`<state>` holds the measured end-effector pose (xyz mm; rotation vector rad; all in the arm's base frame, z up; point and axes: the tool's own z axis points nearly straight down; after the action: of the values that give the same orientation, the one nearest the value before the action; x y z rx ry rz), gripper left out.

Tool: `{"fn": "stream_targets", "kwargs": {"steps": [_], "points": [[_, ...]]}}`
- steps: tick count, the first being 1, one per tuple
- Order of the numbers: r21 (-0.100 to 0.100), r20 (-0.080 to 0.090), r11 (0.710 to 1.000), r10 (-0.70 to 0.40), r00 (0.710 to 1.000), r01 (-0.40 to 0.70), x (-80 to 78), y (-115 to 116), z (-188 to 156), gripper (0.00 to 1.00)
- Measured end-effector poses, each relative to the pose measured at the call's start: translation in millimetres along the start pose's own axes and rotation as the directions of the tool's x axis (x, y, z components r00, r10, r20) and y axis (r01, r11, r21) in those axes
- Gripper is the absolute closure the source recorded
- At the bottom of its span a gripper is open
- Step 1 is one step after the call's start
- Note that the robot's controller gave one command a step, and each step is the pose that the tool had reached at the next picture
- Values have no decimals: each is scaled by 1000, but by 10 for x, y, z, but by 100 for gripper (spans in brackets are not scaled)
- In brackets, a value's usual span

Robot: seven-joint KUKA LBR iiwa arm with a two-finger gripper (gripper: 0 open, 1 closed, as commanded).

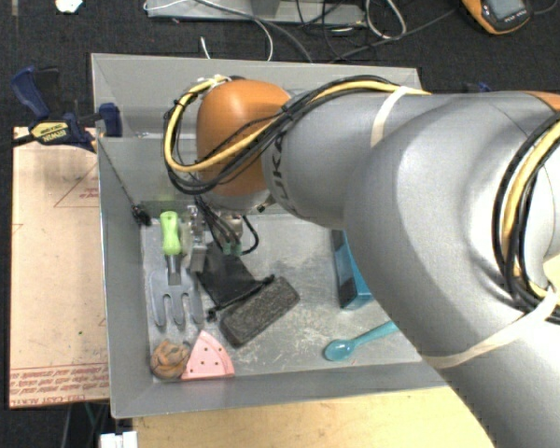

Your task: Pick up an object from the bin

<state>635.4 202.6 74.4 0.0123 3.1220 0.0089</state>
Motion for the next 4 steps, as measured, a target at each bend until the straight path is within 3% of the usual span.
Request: {"fn": "stream_targets", "kwargs": {"steps": [1,2,3,4], "points": [[0,0,1000,0,1000,0,0,1,-1,100],[0,-1,995,-103,995,103,-7,167,-494,100],[-1,4,992,-123,992,123,-22,128,-528,100],[-3,1,989,146,989,-146,76,-302,-636,100]]}}
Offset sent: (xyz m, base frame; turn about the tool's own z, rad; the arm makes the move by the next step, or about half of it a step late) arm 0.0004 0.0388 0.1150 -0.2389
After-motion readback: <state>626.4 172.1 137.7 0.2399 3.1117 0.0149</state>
